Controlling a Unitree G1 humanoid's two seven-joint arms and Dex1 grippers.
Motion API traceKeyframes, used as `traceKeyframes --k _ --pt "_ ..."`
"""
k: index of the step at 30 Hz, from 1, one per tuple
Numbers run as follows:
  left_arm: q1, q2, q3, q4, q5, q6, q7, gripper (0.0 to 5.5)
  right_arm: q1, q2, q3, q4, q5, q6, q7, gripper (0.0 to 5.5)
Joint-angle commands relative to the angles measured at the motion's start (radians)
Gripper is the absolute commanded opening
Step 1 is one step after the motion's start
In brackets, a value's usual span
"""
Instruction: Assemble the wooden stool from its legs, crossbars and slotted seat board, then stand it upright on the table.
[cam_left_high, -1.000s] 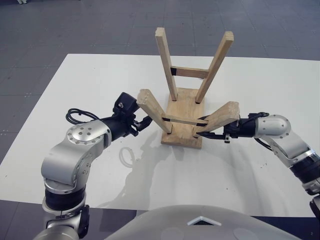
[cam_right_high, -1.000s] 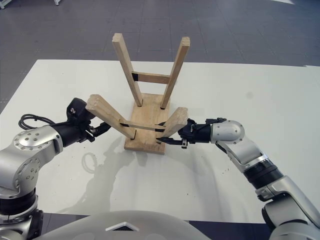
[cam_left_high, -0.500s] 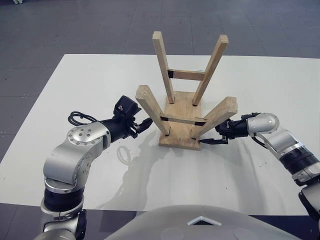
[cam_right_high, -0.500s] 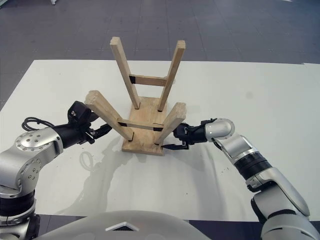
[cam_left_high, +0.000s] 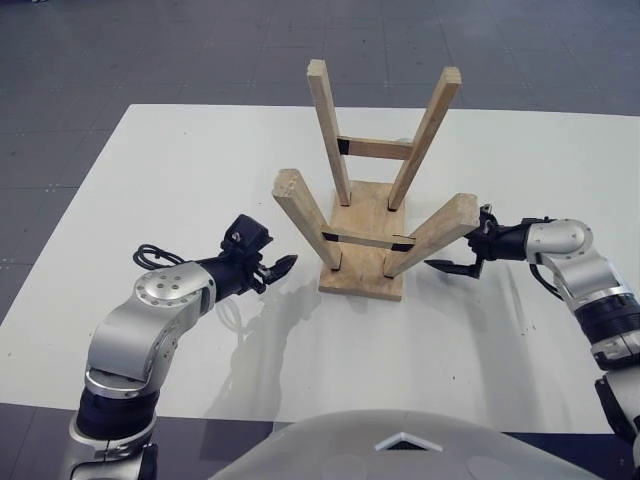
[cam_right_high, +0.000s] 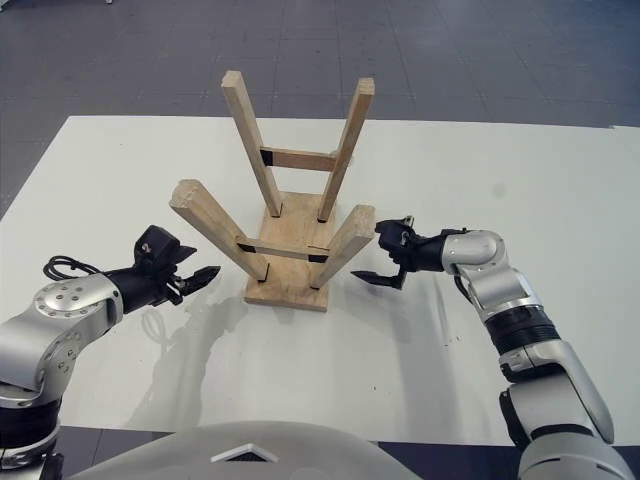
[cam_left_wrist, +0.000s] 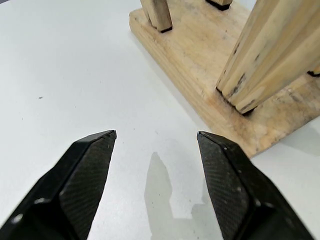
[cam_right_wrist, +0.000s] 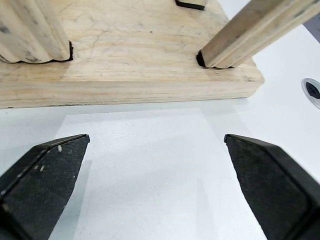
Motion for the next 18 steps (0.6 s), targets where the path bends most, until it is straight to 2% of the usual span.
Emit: traceKeyframes --k 1,5,7,10,14,18 --pt "0.039 0.031 -0.036 0.018 0.022 -0.031 -0.009 3.04 0.107 -0.051 -0.047 -0.195 -0.013 0.111 -0.017 4.97" --pt "0.040 0.040 -0.142 0.080 0.068 -0.077 -0.016 3.04 0.217 0.011 -0.002 -0.425 -0.114 0.254 -0.155 4.97" --pt "0.023 0.033 -0.202 0.113 0.093 -0.100 -0.020 3.04 0.224 0.028 0.047 -0.484 -0.219 0.337 -0.213 4.97" --pt "-0.005 -0.007 -0.260 0.152 0.127 -0.133 -0.001 3.04 0.227 0.091 0.071 -0.540 -0.250 0.450 -0.257 4.97" --pt "-0.004 -0.064 -0.282 0.162 0.143 -0.151 0.029 3.04 0.186 0.172 0.073 -0.519 -0.284 0.503 -0.322 4.97" --pt "-0.028 -0.096 -0.295 0.188 0.156 -0.171 0.035 3.04 0.098 0.234 0.068 -0.401 -0.331 0.481 -0.383 4.97"
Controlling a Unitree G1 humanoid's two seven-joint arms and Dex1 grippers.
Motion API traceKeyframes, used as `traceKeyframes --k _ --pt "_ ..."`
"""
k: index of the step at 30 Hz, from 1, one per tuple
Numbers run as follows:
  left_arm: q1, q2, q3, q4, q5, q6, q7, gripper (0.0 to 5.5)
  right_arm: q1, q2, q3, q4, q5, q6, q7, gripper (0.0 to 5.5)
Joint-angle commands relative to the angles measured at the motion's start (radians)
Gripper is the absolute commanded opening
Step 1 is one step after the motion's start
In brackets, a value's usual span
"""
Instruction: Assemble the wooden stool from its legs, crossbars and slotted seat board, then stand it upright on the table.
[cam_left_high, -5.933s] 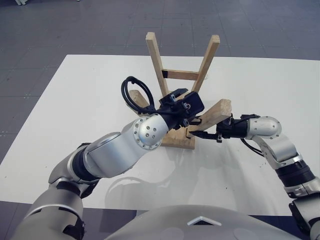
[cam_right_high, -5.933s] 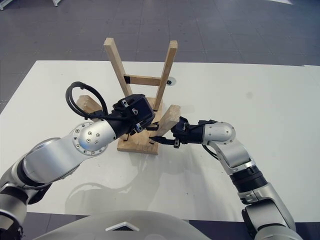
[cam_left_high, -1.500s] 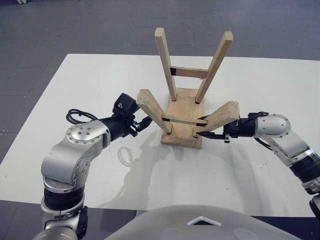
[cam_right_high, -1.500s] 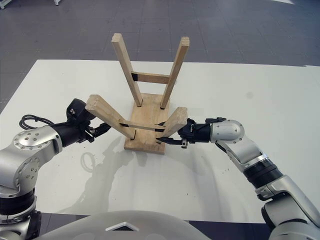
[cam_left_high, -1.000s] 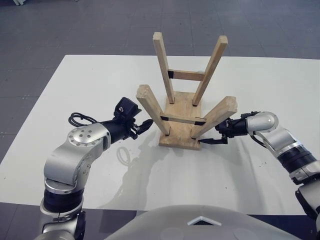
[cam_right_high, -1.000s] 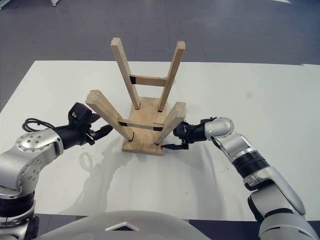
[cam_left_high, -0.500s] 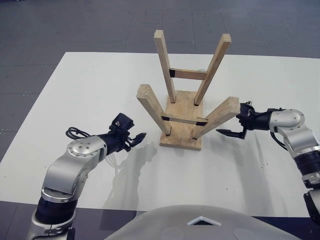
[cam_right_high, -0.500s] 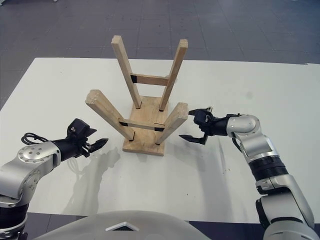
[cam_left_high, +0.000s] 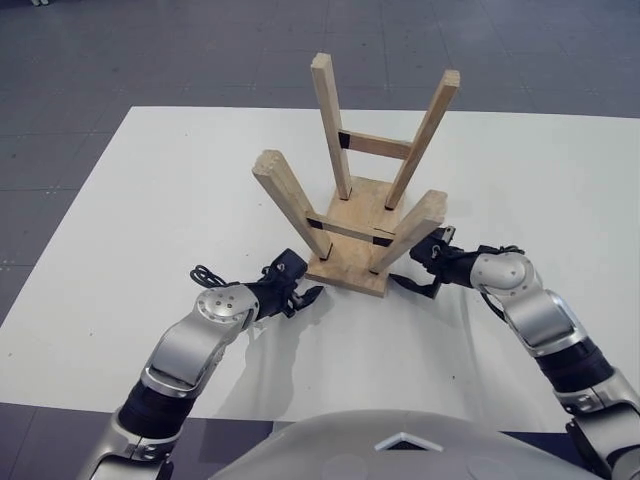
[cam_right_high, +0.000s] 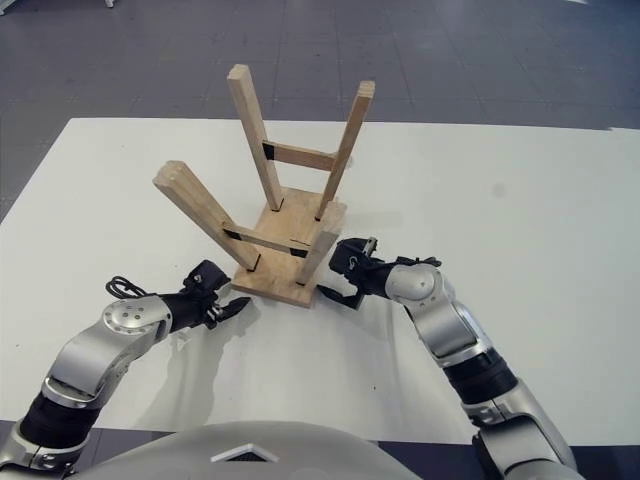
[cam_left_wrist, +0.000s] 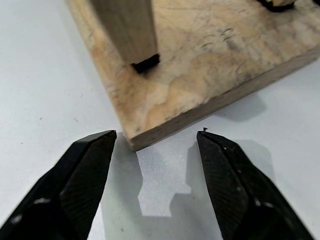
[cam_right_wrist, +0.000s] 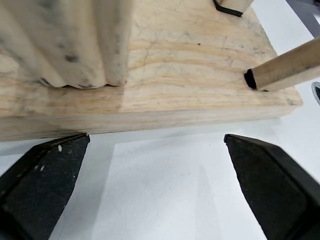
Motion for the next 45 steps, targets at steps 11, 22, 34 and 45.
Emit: traceKeyframes --k 11,22,34,45 --pt "0.025 -0.045 0.075 -0.065 -0.042 0.041 -0.008 3.04 -0.130 0.017 -0.248 -0.039 0.030 0.197 -0.075 4.97" --pt "-0.130 -0.069 0.216 -0.176 -0.224 0.201 0.000 3.04 -0.081 0.018 -0.323 -0.240 0.103 0.369 -0.089 4.97" --pt "-0.166 -0.178 0.018 0.093 -0.069 0.011 0.057 3.04 -0.263 0.083 -0.415 -0.348 0.233 0.540 -0.153 4.97" --pt "-0.119 -0.207 -0.085 0.277 0.016 -0.085 0.051 3.04 -0.647 0.536 -0.898 -0.546 0.622 1.138 -0.313 3.80"
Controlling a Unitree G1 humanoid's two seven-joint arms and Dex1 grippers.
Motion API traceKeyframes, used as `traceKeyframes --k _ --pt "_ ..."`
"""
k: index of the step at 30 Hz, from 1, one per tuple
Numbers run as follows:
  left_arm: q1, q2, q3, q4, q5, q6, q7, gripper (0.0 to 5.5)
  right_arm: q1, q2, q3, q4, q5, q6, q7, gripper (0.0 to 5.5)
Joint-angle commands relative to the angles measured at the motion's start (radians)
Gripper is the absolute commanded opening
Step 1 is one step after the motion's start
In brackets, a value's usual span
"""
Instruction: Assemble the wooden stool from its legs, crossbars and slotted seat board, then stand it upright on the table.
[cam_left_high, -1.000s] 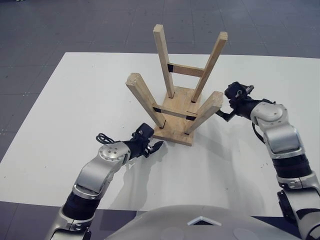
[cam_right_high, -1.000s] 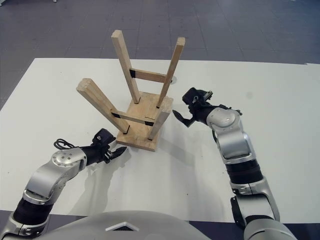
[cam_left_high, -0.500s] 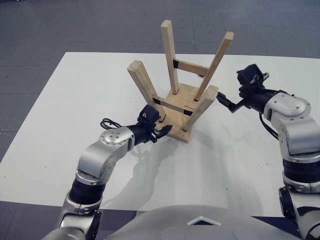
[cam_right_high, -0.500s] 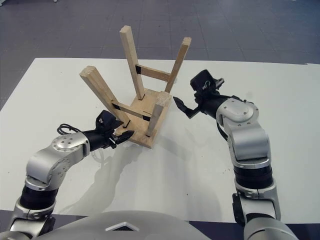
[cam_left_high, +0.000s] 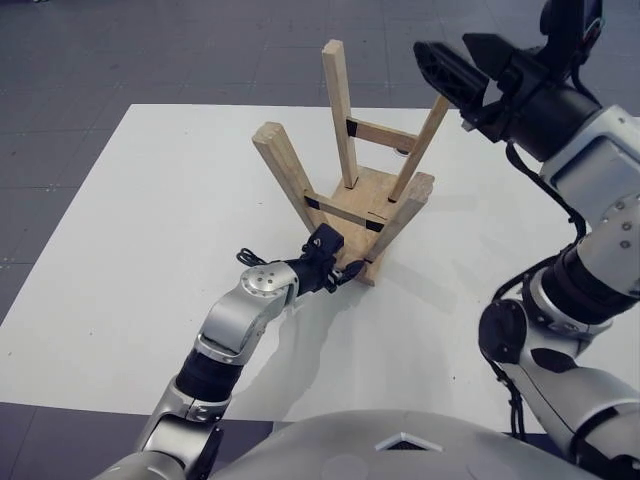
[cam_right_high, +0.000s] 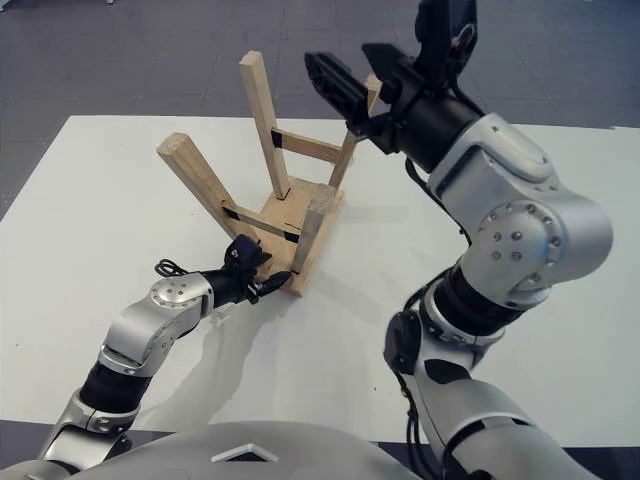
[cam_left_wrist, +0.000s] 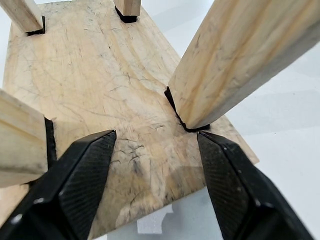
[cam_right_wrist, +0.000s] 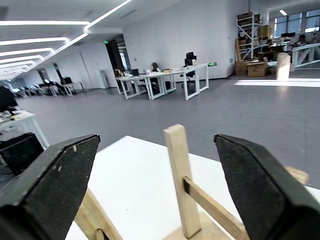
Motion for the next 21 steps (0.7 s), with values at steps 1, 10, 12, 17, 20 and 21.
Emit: traceKeyframes --k 1,10,12,17,20,21 --pt "0.053 0.008 -0.016 0.073 0.038 0.020 0.016 3.04 -0.054 0.048 -0.059 -0.042 0.059 0.126 -0.016 3.62" --pt "0.117 0.037 -0.034 0.099 0.079 -0.035 -0.003 3.04 0.110 0.111 0.072 -0.149 0.154 0.145 -0.034 1.98" --pt "0.121 0.043 -0.038 0.101 0.084 -0.039 -0.010 3.04 0.085 0.113 0.077 -0.133 0.154 0.120 -0.045 1.55" --pt "0.127 0.058 -0.047 0.113 0.095 -0.052 -0.024 3.04 -0.074 0.156 -0.011 -0.061 0.158 -0.042 -0.136 1.55" --pt "0.132 0.066 -0.050 0.112 0.099 -0.055 -0.028 3.04 -0.113 0.171 -0.066 -0.017 0.170 -0.100 -0.203 1.55" --pt "0.133 0.067 -0.050 0.113 0.099 -0.056 -0.029 3.04 -0.068 0.168 -0.044 -0.019 0.177 -0.080 -0.204 1.55"
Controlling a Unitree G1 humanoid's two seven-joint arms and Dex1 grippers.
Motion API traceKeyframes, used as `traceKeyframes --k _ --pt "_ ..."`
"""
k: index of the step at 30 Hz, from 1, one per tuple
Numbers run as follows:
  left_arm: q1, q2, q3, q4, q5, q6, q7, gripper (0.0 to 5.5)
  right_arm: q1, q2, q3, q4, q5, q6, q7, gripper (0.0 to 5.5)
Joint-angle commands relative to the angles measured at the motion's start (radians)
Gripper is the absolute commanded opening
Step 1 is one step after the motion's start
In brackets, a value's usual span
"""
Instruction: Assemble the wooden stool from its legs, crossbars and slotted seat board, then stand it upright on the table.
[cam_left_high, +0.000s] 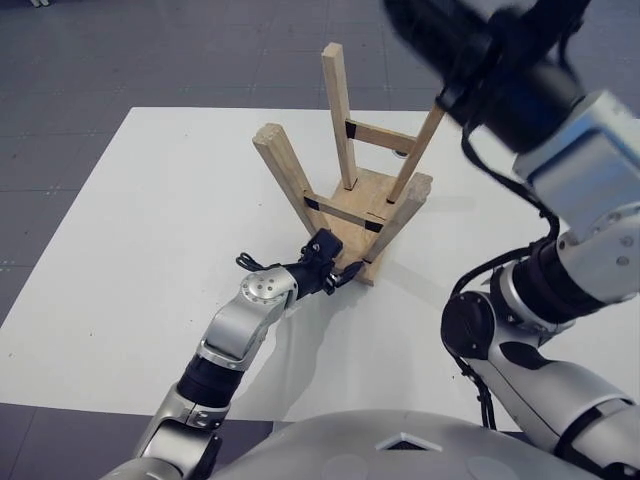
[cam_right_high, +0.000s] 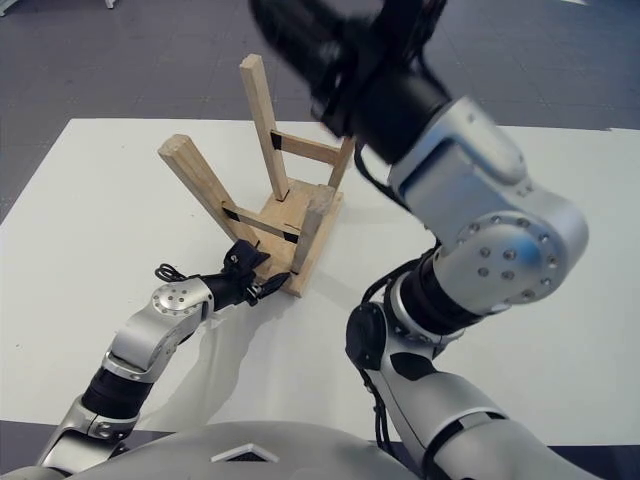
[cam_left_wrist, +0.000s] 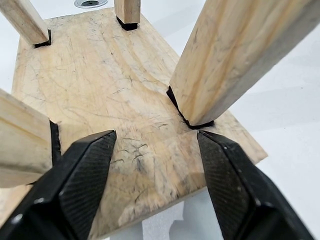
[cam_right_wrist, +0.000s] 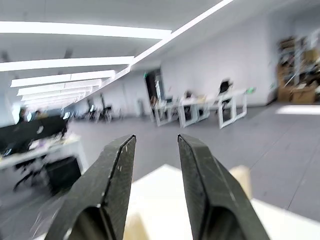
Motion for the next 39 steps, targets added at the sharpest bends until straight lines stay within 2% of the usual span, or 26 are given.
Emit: traceKeyframes --k 1,4,6,8,12,18,21,22,25,30,34,37,39 --pt "0.080 0.057 -0.037 0.082 0.050 0.066 -0.009 3.04 0.147 -0.012 0.079 0.002 0.025 0.046 -0.015 1.55" --pt "0.081 0.061 -0.036 0.084 0.049 0.062 -0.012 3.04 0.562 -0.199 0.391 -0.013 0.019 0.077 0.062 1.55" --pt "0.076 0.060 -0.032 0.090 0.048 0.063 -0.014 3.04 0.726 -0.356 0.543 0.001 -0.028 0.015 0.100 1.55" --pt "0.074 0.054 -0.029 0.094 0.047 0.063 -0.011 3.04 0.738 -0.398 0.556 0.023 -0.040 -0.035 0.111 1.55" --pt "0.093 0.030 -0.033 0.096 0.048 0.060 0.006 3.04 0.593 -0.352 0.444 0.101 -0.035 -0.115 0.059 1.55" --pt "0.108 0.022 -0.020 0.113 0.048 0.051 0.016 3.04 0.332 -0.255 0.277 0.131 0.063 -0.039 -0.037 1.55" --pt "0.122 0.015 -0.008 0.112 0.044 0.048 0.025 3.04 0.242 -0.264 0.218 0.185 0.077 -0.020 -0.056 1.55" --pt "0.129 0.010 0.003 0.098 0.036 0.054 0.029 3.04 0.248 -0.300 0.227 0.216 0.063 -0.038 -0.037 1.55" --pt "0.134 0.009 0.030 0.049 0.020 0.080 0.031 3.04 0.330 -0.405 0.302 0.305 0.008 -0.133 0.053 2.08" --pt "0.098 -0.024 0.036 -0.016 -0.005 0.137 0.034 3.04 0.518 -0.513 0.549 0.468 -0.114 -0.413 0.308 2.90" --pt "0.102 -0.024 0.042 -0.084 -0.022 0.193 0.035 3.04 0.531 -0.506 0.665 0.626 -0.223 -0.652 0.436 3.66" --pt "0.116 0.008 0.105 -0.207 -0.081 0.270 0.011 3.04 0.505 -0.483 0.702 0.769 -0.299 -0.817 0.481 4.26" --pt "0.103 0.038 0.173 -0.314 -0.164 0.354 -0.029 3.04 0.498 -0.471 0.707 0.827 -0.329 -0.884 0.494 4.26"
